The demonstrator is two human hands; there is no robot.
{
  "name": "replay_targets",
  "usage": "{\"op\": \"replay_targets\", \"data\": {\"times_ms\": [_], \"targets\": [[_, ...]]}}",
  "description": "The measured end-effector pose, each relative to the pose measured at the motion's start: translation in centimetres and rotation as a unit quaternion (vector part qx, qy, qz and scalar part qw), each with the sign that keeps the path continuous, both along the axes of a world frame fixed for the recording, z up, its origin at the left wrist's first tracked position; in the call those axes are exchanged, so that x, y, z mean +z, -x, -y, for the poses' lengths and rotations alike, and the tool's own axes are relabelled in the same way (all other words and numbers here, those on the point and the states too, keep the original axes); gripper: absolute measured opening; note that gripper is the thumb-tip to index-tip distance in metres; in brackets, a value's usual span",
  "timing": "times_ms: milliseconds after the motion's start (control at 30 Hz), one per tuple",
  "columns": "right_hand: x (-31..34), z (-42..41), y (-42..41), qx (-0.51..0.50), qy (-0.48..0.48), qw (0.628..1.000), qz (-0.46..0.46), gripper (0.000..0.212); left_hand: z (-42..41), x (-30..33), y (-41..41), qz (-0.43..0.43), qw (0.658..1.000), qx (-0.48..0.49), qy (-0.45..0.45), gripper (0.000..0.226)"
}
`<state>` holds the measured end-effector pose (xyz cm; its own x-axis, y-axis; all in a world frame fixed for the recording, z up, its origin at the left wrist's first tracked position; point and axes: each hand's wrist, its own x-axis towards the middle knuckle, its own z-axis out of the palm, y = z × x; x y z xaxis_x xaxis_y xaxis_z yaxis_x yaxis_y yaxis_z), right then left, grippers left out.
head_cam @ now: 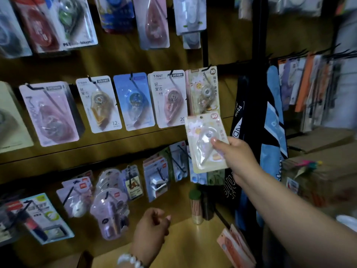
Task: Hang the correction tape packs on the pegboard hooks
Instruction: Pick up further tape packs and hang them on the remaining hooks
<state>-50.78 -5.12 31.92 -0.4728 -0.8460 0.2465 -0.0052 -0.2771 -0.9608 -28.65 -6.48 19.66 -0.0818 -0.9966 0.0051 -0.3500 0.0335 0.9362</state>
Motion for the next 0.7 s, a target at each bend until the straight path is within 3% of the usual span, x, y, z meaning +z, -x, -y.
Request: {"op": "replay_targets", "data": {"times_ms": [200, 567, 700], "targets": [[7.8, 2.2, 2.4, -0.039, 0.111, 0.993, 0.028, 0.018, 1.3, -0.4, 0.4, 0.096, 0.995, 0.002, 0.007, 0.013], [10.7, 4.4, 2.9, -0.024, 0.088, 0.995, 0.027, 0.026, 2.7, -0.4, 0.8, 0.113, 0.994, 0.0, -0.005, 0.013], [10.3, 4.8, 2.7, -0.012, 0.09, 0.996, 0.021, 0.019, 2.8, -0.6, 0.6, 0.115, 0.993, -0.004, -0.006, 0.013]]}}
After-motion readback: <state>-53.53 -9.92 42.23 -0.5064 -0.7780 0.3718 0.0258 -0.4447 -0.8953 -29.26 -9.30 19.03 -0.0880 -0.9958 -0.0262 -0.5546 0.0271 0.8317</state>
